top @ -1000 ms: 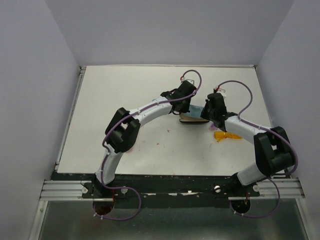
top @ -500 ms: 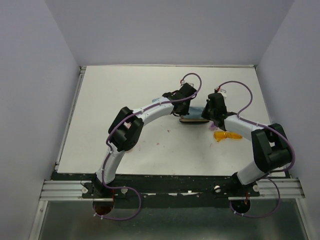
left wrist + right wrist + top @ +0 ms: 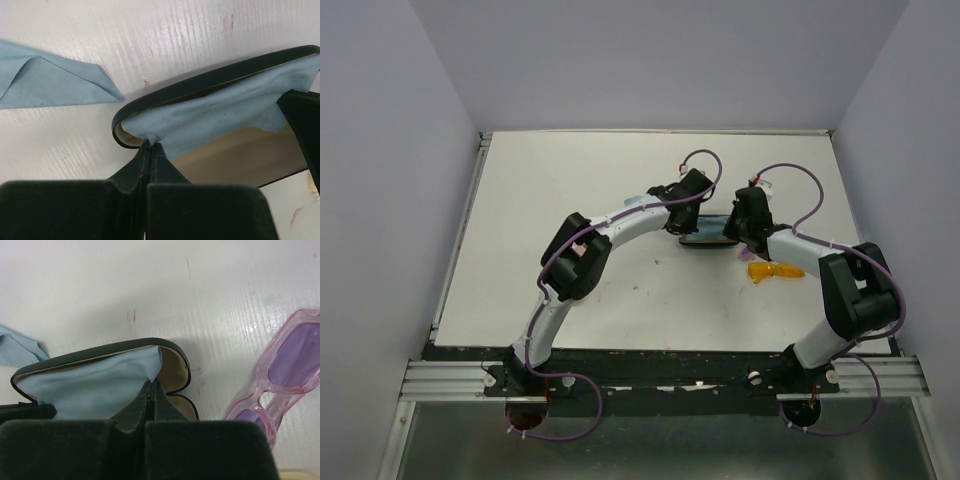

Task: Organize the sunglasses
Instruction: Place the folded cleaning cloth in the sunglasses case, then adjust the folded cleaning cloth at the center of the board, then rotate the opened sunglasses case at the center of the board.

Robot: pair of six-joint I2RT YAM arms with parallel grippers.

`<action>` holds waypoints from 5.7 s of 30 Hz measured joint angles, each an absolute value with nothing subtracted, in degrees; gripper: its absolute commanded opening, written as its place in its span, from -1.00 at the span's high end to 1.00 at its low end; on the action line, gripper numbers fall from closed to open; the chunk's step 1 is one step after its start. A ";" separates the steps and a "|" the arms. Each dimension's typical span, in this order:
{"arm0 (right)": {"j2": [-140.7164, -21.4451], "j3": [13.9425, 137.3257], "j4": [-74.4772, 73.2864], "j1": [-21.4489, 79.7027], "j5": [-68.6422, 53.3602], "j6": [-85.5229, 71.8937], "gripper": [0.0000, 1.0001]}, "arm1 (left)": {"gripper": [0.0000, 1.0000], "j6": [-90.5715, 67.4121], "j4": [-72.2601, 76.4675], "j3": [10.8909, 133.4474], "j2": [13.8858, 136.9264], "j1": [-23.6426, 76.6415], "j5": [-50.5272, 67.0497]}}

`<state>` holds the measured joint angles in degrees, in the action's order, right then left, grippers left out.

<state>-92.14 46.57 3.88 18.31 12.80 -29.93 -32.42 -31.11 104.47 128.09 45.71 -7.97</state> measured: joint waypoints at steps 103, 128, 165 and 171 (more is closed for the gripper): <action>-95.90 49.39 13.85 18.06 -5.23 -34.63 0.42 | 0.16 -37.74 -29.19 82.61 108.33 35.83 3.79; -105.67 54.13 16.45 20.95 -4.93 -35.18 0.49 | 0.16 -37.80 -28.51 76.38 103.15 34.89 4.03; -107.72 69.87 1.30 12.08 -5.93 -31.35 -0.93 | -0.97 -40.38 -20.16 42.85 64.77 34.76 5.80; -109.32 69.80 -0.73 11.62 -10.44 -31.48 -0.91 | -0.98 -40.38 -19.38 41.87 63.64 34.79 5.30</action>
